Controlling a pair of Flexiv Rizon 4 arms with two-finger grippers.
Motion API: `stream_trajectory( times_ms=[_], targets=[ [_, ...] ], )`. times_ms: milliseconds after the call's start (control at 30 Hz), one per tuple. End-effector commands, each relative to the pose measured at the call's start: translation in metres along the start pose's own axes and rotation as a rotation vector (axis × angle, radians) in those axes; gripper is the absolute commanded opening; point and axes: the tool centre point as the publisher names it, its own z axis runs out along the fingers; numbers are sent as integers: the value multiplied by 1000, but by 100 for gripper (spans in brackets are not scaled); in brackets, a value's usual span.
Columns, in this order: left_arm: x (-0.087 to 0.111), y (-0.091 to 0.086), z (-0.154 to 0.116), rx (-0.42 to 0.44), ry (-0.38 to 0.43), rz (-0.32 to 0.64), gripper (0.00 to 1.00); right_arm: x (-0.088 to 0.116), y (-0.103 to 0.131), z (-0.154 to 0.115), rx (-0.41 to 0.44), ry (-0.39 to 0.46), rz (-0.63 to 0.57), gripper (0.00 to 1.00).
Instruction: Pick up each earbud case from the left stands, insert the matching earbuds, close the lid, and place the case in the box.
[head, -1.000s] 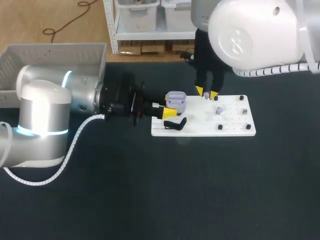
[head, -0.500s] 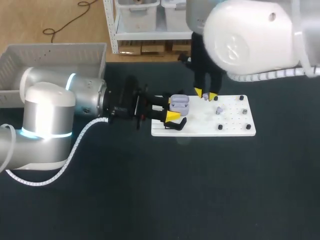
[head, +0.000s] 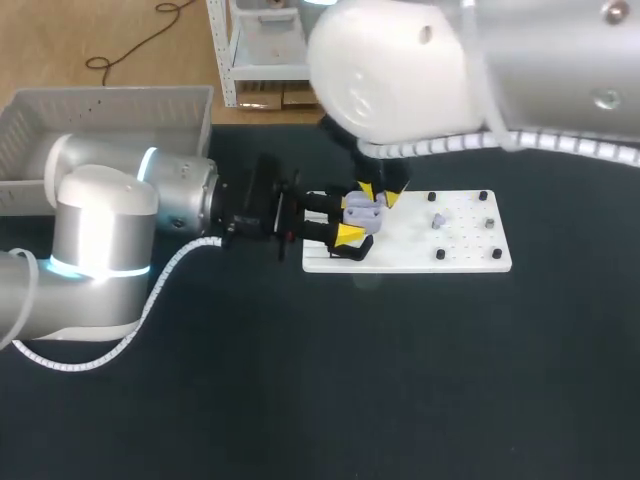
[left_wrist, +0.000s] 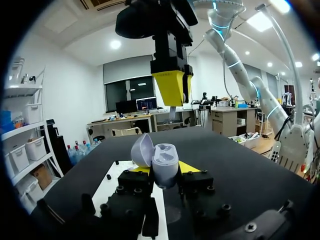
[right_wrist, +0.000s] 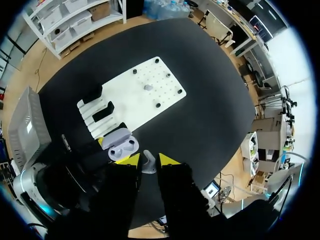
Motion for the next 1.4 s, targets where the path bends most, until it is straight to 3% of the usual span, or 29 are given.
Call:
stream_trajectory(
  times_ms=[33,1400],
  targets=[
    [1,1,2,1,-1,4,0,4,8,4,62,-4,3,0],
    [1,1,2,1,-1,4,0,-1,24,22,77,43,-38,0]
  ],
)
